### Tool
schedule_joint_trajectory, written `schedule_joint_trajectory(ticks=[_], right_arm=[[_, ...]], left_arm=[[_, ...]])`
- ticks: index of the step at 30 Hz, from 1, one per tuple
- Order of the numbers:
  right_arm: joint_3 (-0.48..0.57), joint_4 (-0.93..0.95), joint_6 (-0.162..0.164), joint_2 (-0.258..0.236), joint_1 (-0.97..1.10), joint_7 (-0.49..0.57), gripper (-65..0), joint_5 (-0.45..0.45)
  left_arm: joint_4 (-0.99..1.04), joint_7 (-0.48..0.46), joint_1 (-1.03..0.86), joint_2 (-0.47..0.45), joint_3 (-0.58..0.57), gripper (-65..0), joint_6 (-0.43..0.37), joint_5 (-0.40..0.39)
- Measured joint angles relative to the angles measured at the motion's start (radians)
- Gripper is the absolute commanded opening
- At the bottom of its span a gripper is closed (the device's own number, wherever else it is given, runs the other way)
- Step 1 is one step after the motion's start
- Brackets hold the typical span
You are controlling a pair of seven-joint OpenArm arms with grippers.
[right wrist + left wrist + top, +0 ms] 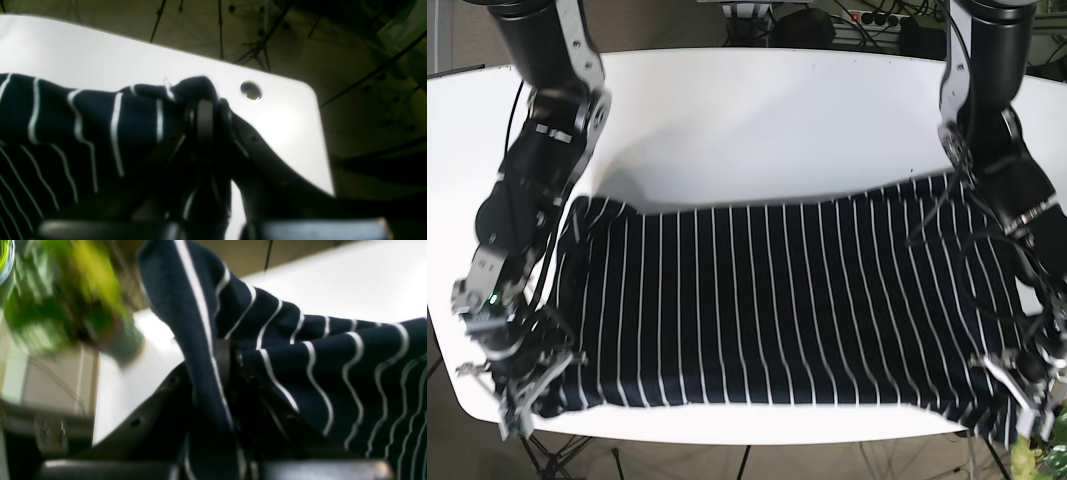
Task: Fold the T-shirt properly
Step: 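Lift the shirt with both grippers and flip it over, laying it flat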
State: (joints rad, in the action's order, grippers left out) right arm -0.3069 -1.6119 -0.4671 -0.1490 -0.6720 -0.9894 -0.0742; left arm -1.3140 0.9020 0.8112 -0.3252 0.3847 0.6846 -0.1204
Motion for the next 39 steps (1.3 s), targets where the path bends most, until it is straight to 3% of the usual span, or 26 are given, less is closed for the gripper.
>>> schedule_joint_trajectory(ticks=[10, 18, 21, 28, 34, 39], right_arm=[[0.020, 0.151, -0.026, -0.054, -0.364, -0.069, -62.8, 0.027], [0.126, 0.118, -0.027, -0.089, -0.511, -0.124, -62.8, 0.023], [0.124, 0.057, -0.082, -0.094, -0.504, -0.153, -62.8, 0.024], [0.085, -0.057, -0.089, -0.094, -0.342, -0.176, -62.8, 0.013], [0.066, -0.257, -0.089, -0.086, -0.110, -0.193, -62.8, 0.008], [-0.061, -0.359, -0.082, -0.031, 0.092, -0.203, -62.8, -0.005]], left_arm=[[0.169, 0.019, 0.325, -0.053, 0.003, -65.0, -0.001, 0.002], [0.105, 0.023, 0.387, -0.064, -0.023, -65.0, -0.003, -0.008], [0.009, 0.073, 0.344, -0.066, -0.018, -65.0, 0.003, -0.013], [-0.143, 0.103, 0.148, -0.058, -0.019, -65.0, 0.008, -0.025], [-0.299, 0.103, -0.062, -0.050, -0.016, -65.0, 0.006, -0.119], [-0.389, 0.100, -0.280, -0.047, 0.016, -65.0, 0.006, -0.169]])
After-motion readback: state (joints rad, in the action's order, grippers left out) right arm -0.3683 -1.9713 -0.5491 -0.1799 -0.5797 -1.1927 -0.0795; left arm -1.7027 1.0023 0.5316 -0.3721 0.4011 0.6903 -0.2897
